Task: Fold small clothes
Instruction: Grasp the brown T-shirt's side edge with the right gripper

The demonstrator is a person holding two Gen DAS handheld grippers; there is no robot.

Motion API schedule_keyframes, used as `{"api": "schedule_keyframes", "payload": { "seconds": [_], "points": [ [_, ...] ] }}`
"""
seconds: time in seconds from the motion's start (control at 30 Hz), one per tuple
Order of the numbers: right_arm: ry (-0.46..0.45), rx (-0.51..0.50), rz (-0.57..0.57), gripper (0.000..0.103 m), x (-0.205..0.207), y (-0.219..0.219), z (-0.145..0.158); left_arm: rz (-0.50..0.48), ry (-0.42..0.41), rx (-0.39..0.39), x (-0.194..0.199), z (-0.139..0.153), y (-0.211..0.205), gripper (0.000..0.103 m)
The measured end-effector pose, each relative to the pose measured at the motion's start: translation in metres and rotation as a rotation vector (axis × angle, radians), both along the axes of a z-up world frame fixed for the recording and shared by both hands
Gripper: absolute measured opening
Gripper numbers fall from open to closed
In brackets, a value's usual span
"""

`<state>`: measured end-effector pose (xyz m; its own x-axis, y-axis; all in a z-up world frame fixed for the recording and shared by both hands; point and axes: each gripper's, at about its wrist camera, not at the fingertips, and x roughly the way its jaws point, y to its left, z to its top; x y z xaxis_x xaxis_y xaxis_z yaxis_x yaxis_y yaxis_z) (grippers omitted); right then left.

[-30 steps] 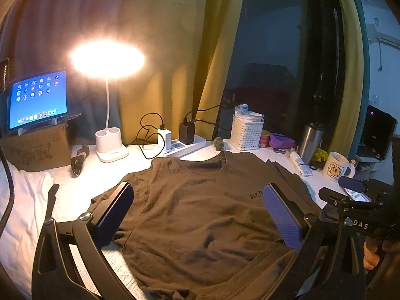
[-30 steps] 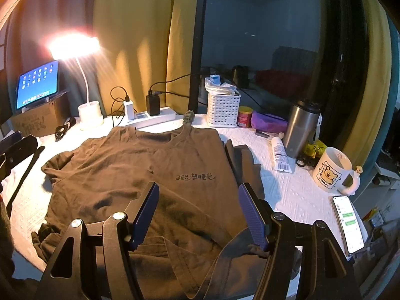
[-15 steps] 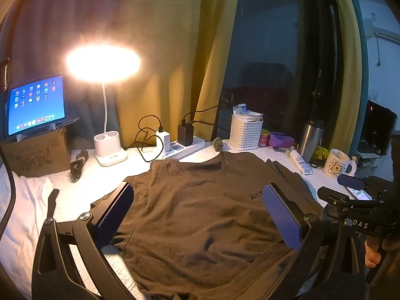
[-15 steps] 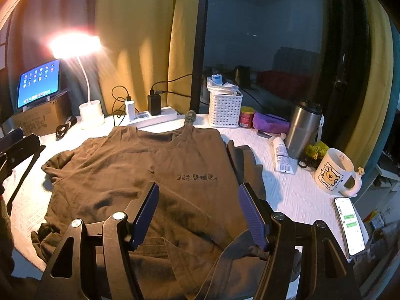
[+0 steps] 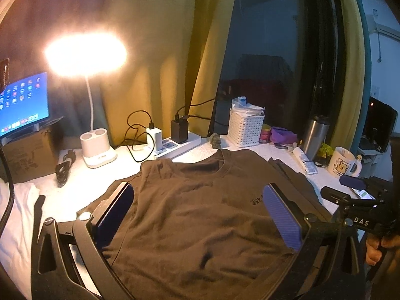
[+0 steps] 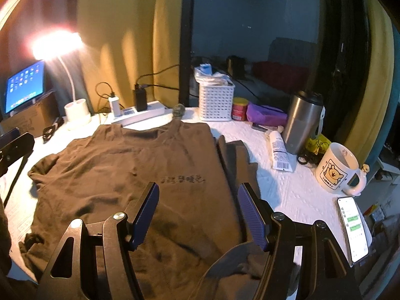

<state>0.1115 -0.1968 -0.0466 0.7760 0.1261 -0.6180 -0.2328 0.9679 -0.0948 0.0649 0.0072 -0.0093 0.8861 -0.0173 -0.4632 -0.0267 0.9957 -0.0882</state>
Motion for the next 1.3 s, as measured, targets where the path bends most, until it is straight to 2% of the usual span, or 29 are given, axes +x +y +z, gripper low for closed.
{"api": "schedule_keyframes", "payload": {
  "seconds": [0.33,0.53,0.73,1.07,1.23,1.3],
  "points": [
    [0.038,-0.009,-0.047,0.068,0.060,-0.028,-0.008,-0.015,0.049,0.027,0.056,-0.012,0.000,0.102],
    [0.067,-0.015,-0.063,0.068,0.116,-0.049,-0.015,-0.012,0.103,0.016,0.092,-0.026,0.006,0.102],
    [0.131,-0.031,-0.057,0.068,0.171,-0.056,-0.036,0.007,0.157,-0.006,0.126,-0.041,0.013,0.102],
    [0.271,-0.005,-0.038,0.068,0.246,-0.066,-0.077,0.025,0.206,0.010,0.151,-0.057,0.017,0.102],
    [0.297,-0.032,-0.002,0.068,0.254,-0.060,-0.095,0.050,0.236,0.006,0.155,-0.066,0.021,0.102],
    [0.277,-0.053,0.000,0.068,0.253,-0.056,-0.099,0.059,0.247,0.008,0.157,-0.069,0.023,0.102]
  ]
}}
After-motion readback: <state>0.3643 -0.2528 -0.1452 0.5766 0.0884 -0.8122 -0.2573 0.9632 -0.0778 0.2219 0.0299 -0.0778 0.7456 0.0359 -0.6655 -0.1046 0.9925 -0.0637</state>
